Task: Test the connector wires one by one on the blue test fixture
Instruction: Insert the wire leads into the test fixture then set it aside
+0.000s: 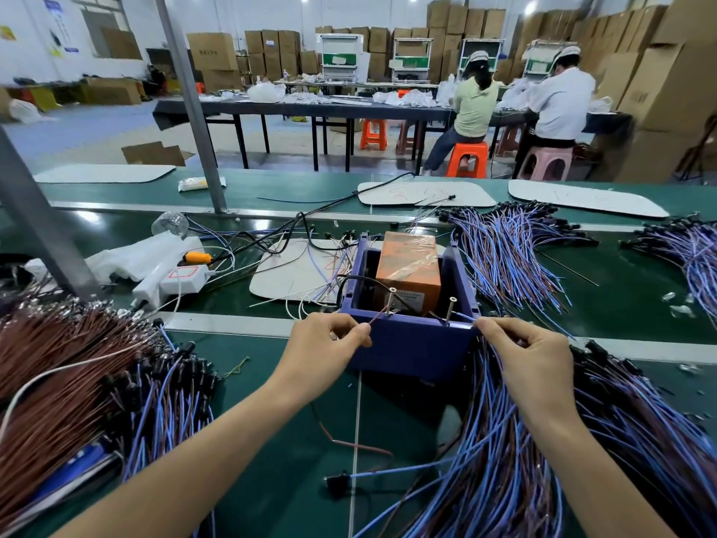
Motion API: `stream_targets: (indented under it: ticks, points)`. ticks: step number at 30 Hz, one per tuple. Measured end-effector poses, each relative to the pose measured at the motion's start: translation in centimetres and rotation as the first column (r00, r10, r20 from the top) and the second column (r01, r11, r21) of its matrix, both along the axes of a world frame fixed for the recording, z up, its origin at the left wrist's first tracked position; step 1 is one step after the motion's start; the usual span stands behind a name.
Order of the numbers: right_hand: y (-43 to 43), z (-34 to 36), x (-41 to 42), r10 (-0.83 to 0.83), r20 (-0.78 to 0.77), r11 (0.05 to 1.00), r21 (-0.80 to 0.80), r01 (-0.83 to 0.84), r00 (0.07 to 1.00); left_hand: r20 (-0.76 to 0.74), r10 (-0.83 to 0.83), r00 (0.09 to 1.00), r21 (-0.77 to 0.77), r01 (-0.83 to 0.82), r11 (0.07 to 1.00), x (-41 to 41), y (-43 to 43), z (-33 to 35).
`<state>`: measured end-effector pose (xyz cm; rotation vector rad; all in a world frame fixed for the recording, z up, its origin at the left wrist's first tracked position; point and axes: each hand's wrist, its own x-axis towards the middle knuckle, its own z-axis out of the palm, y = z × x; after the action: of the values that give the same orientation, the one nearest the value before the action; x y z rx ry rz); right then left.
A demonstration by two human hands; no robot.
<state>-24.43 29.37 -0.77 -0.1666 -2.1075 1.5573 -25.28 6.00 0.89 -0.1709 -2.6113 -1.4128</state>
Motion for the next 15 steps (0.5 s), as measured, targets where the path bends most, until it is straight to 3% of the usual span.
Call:
stream_targets:
  ticks: [15]
  points:
    - [-0.36, 0.05, 0.67, 0.053, -0.016, 0.997, -0.060, -0.054, 0.998, 0.001, -0.038, 0.999, 0.011, 0.038, 0.999, 0.48, -0.04, 0.14]
